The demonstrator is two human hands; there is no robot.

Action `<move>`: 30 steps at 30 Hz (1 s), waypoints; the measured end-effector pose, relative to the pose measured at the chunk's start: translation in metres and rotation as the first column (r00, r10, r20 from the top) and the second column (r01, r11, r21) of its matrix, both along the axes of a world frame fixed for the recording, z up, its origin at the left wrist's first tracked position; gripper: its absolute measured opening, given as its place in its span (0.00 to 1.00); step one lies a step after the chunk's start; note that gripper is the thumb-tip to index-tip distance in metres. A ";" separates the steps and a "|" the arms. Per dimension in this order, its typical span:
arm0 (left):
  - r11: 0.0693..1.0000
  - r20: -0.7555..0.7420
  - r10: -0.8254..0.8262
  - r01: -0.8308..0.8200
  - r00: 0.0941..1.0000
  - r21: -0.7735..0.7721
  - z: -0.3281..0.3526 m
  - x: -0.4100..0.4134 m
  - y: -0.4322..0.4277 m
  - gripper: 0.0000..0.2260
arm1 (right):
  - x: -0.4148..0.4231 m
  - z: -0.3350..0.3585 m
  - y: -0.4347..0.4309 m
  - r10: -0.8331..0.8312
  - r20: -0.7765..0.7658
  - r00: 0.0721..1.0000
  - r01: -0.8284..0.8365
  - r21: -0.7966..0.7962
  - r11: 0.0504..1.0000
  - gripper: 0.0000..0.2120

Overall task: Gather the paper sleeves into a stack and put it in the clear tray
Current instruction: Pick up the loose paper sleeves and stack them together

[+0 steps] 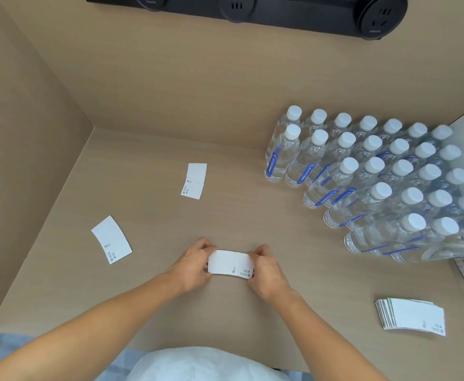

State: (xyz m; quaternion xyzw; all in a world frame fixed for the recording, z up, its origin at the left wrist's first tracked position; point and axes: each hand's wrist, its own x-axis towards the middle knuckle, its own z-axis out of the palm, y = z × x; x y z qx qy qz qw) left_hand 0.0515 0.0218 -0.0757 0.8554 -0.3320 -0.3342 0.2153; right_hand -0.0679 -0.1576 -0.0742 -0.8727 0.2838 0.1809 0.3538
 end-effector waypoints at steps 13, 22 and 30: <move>0.991 0.019 -0.099 0.096 0.995 0.092 0.010 0.021 0.000 0.30 | 0.019 0.014 -0.006 0.151 -0.147 0.977 -0.167 -0.101 0.981 0.16; 0.996 0.191 0.004 -0.021 0.982 0.086 0.031 0.143 -0.016 0.20 | 0.123 0.047 0.004 0.086 0.048 0.995 -0.080 -0.115 0.990 0.18; 0.984 0.291 -0.170 0.147 0.942 0.101 0.048 0.234 -0.034 0.21 | 0.204 0.049 0.035 -0.059 0.091 0.994 0.069 -0.110 0.992 0.21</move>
